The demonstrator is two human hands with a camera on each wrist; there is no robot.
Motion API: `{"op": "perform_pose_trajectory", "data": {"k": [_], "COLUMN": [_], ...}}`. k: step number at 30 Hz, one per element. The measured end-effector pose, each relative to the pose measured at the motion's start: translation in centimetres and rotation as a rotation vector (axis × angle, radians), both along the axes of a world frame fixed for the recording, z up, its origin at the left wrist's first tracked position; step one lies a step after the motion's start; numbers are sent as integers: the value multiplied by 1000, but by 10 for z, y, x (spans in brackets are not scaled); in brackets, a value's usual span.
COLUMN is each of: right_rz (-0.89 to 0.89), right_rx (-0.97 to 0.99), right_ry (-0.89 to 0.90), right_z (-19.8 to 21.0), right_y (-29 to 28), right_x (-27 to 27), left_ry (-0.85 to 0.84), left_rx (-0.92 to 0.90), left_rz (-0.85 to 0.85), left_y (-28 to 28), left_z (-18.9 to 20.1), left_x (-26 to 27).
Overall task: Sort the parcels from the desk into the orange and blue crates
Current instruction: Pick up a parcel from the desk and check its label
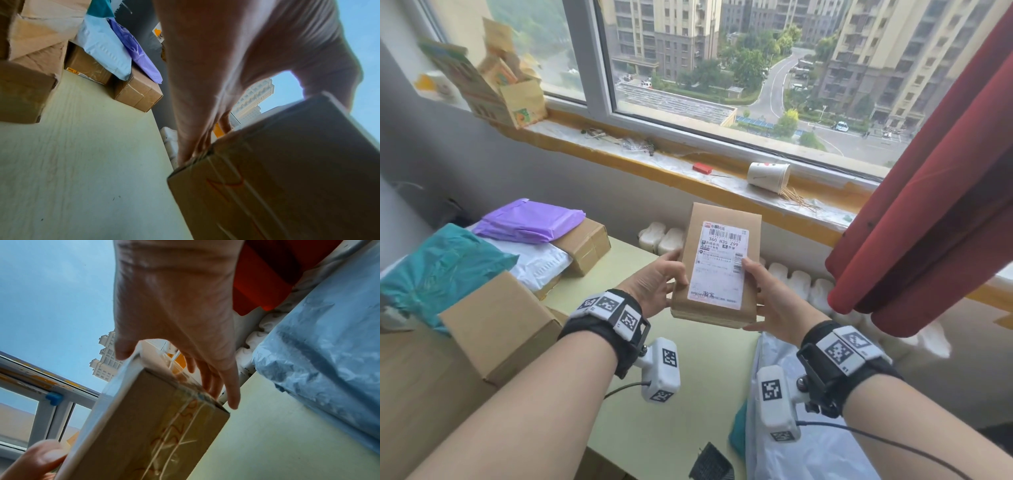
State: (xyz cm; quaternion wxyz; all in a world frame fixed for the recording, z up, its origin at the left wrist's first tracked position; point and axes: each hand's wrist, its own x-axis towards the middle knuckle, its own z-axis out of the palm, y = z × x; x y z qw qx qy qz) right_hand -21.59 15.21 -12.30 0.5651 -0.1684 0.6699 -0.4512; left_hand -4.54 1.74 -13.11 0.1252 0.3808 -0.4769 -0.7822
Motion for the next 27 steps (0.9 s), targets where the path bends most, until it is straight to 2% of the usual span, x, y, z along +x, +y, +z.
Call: {"op": "perform_pose_trajectory", "data": {"k": [10,27], "right_rz": [-134,-173], "right_rx": [-113,-183], "right_ry": [-32,-23], "right_z": [-7,7], "right_y": [24,57], "right_x": [-8,-16], "left_ry": [-74,3], "left_rx": [-40,-145], "left_rz": [-70,-76], "left_y": [30,58], "left_z": [-5,10], "left_x": [-14,-20]}}
